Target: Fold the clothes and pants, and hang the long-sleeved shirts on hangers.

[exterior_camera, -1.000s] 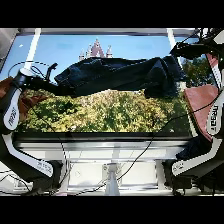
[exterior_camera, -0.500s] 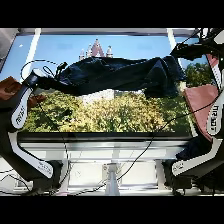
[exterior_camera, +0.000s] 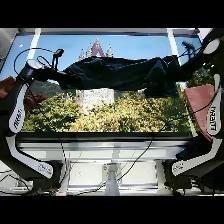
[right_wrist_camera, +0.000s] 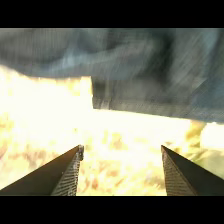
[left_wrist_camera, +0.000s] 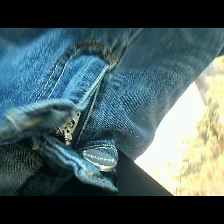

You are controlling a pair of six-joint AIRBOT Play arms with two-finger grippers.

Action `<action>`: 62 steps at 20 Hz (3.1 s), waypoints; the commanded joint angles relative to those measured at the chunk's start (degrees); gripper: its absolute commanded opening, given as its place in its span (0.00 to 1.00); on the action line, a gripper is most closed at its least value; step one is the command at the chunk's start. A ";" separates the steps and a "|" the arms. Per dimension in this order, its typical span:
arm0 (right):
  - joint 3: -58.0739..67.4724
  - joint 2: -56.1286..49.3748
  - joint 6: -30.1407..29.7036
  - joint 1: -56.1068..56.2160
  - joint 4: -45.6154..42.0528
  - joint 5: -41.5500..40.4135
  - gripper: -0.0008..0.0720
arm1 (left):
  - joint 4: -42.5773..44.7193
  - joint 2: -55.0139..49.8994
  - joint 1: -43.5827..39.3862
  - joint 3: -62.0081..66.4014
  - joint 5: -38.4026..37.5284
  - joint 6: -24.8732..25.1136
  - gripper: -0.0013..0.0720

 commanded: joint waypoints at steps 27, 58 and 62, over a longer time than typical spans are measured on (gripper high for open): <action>-46.01 10.73 36.96 8.52 9.14 -50.31 0.77 | -0.52 1.64 -0.04 1.31 4.24 0.02 0.10; -29.18 22.21 10.86 -4.09 -2.99 -31.28 0.04 | -6.14 10.34 0.96 1.36 52.70 -0.09 0.10; -21.79 22.21 3.06 -8.55 -3.13 -15.56 0.04 | -6.10 10.75 2.01 1.33 46.60 -0.24 0.10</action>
